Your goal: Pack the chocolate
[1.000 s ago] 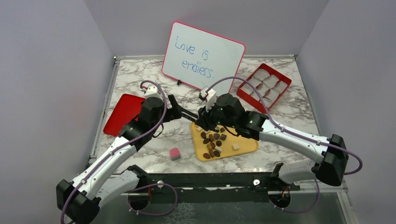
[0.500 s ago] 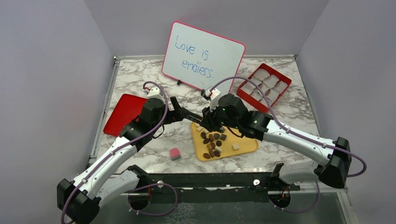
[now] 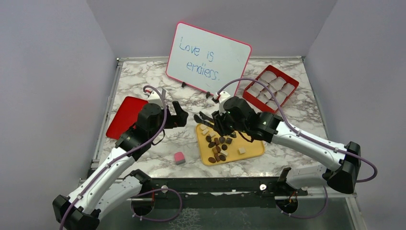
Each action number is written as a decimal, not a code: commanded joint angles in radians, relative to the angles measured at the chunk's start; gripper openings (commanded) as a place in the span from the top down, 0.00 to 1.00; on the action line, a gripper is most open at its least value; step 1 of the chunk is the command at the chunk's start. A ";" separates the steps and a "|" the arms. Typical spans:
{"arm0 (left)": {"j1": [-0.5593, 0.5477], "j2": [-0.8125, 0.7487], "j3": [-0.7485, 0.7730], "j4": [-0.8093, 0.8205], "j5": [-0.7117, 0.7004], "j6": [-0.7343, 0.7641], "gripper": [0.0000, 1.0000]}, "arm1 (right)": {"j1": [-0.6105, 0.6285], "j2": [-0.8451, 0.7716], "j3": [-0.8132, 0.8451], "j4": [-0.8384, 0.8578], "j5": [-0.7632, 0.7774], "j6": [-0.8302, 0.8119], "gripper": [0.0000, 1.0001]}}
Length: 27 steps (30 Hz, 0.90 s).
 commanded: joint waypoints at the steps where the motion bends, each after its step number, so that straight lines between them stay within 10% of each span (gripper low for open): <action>1: 0.006 -0.084 0.030 0.005 0.044 0.106 0.01 | 0.005 -0.029 0.069 -0.179 0.092 0.039 0.60; 27: 0.006 -0.213 -0.054 -0.005 -0.101 0.230 0.01 | 0.004 0.229 0.099 -0.158 0.061 0.005 0.58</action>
